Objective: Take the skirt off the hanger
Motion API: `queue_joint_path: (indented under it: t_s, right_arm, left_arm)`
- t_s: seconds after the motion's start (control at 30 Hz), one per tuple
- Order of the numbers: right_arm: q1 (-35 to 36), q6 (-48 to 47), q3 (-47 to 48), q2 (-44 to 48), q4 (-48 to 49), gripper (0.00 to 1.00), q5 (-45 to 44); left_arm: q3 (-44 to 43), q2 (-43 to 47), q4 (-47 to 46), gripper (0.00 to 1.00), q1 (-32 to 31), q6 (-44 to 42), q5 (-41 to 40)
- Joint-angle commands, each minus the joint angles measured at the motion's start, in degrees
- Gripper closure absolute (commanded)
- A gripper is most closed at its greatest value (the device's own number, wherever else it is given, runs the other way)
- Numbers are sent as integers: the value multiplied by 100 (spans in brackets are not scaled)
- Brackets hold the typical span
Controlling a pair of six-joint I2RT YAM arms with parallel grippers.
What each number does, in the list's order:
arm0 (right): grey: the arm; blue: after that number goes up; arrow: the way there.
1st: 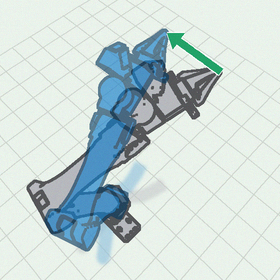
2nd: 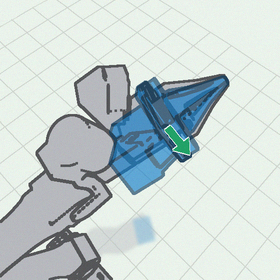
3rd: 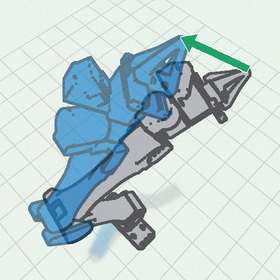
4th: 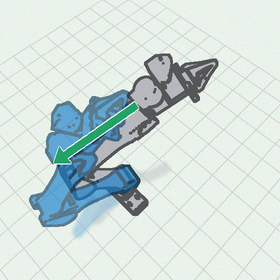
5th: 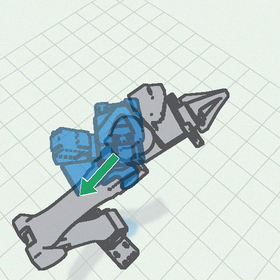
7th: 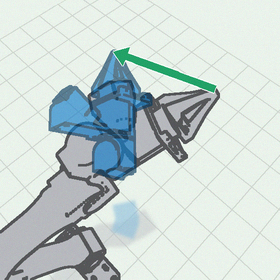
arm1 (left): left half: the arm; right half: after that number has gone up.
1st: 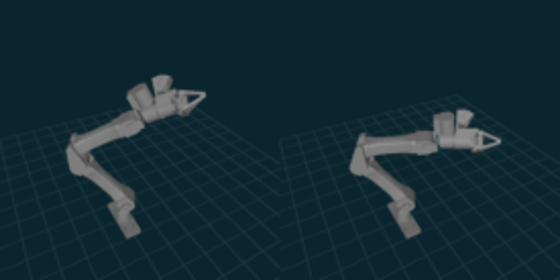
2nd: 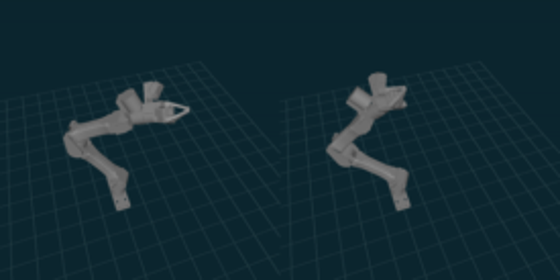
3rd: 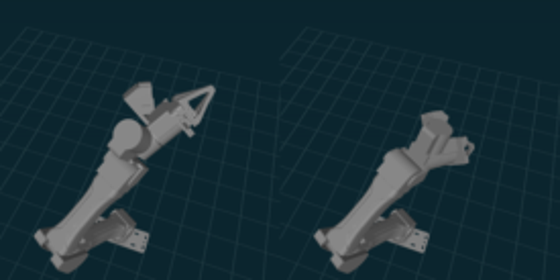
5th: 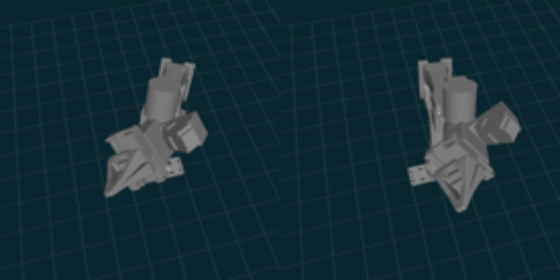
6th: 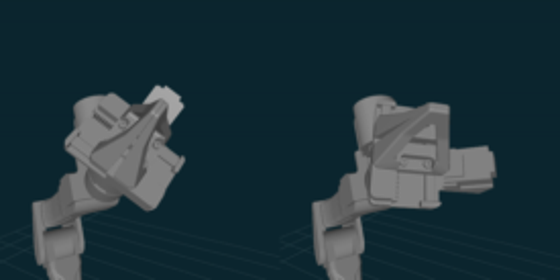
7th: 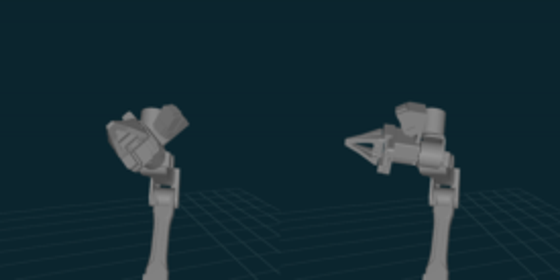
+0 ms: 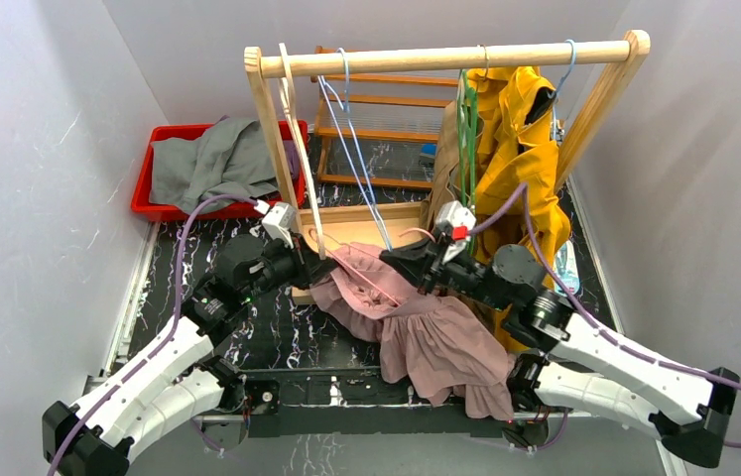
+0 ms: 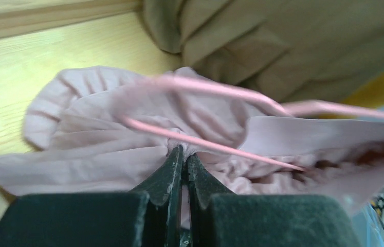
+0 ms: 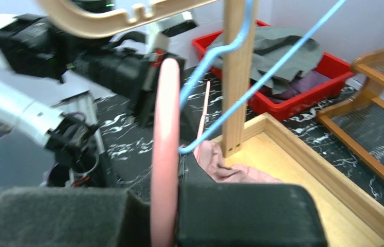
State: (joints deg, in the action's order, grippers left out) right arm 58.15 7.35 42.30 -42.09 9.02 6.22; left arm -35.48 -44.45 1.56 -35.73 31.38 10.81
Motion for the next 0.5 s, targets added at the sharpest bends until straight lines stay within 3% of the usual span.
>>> queue_joint_path:
  t_s: [0.0, 0.27, 0.47]
  right_arm:
    - [9, 260, 290, -551, 1257, 100, -1500]
    - [12, 767, 558, -993, 534, 100, -2950]
    - [12, 1289, 1748, -1863, -997, 100, -4141]
  left_arm:
    - [-13, 62, -677, 100, 21, -28, 1227]
    - [-245, -153, -711, 100, 21, -66, 1442]
    - [-364, 34, -359, 100, 22, -670, 1731]
